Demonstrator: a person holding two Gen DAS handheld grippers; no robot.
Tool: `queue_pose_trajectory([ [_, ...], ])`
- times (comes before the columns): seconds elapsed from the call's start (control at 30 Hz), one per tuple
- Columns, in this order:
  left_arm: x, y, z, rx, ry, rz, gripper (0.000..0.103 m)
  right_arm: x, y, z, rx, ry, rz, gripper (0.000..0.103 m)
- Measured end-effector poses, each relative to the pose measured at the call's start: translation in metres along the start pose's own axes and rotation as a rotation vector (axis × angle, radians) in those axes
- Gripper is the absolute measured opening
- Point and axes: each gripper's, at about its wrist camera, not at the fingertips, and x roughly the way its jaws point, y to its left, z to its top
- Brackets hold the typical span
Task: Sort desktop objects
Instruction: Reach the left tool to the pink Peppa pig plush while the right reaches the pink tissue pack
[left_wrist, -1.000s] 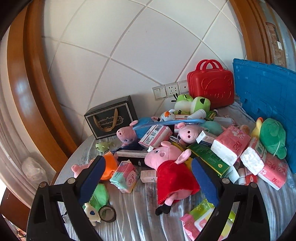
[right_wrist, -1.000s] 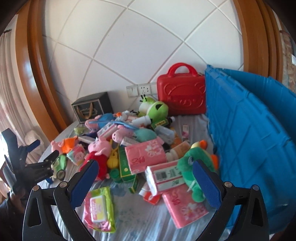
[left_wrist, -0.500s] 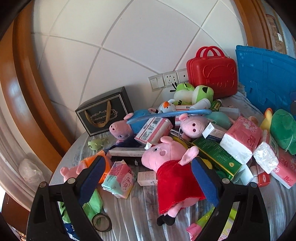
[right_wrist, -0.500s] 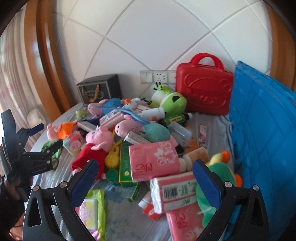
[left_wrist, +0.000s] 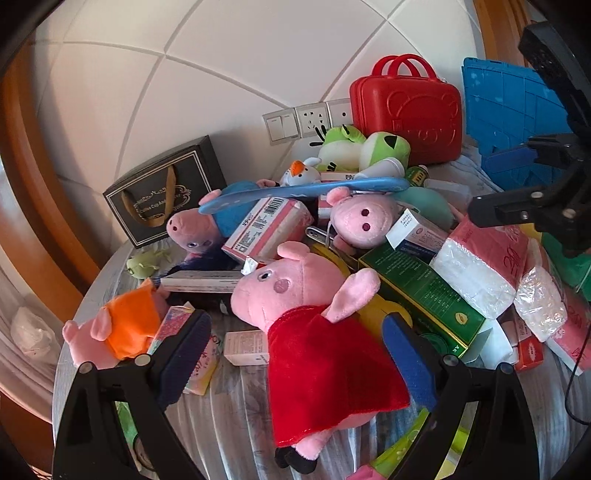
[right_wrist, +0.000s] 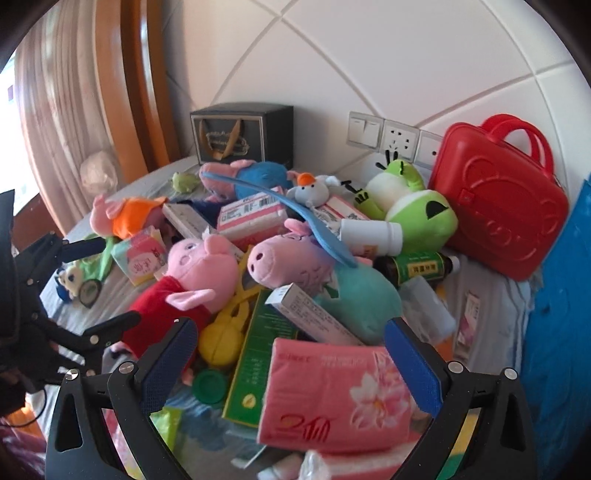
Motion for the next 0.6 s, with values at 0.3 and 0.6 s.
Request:
queue_pose_trajectory([
  [0.3, 0.014, -0.015, 0.017, 0.034, -0.038, -0.116, 0.092, 0.045, -0.014, 0.003, 0.004, 0.088, 0.057, 0.099],
  [0.6, 0.056, -0.029, 0.017, 0.097, 0.061, -0.261, 0.033, 0.084, -0.012, 0.019, -0.136, 0.181, 0.112, 0.075],
])
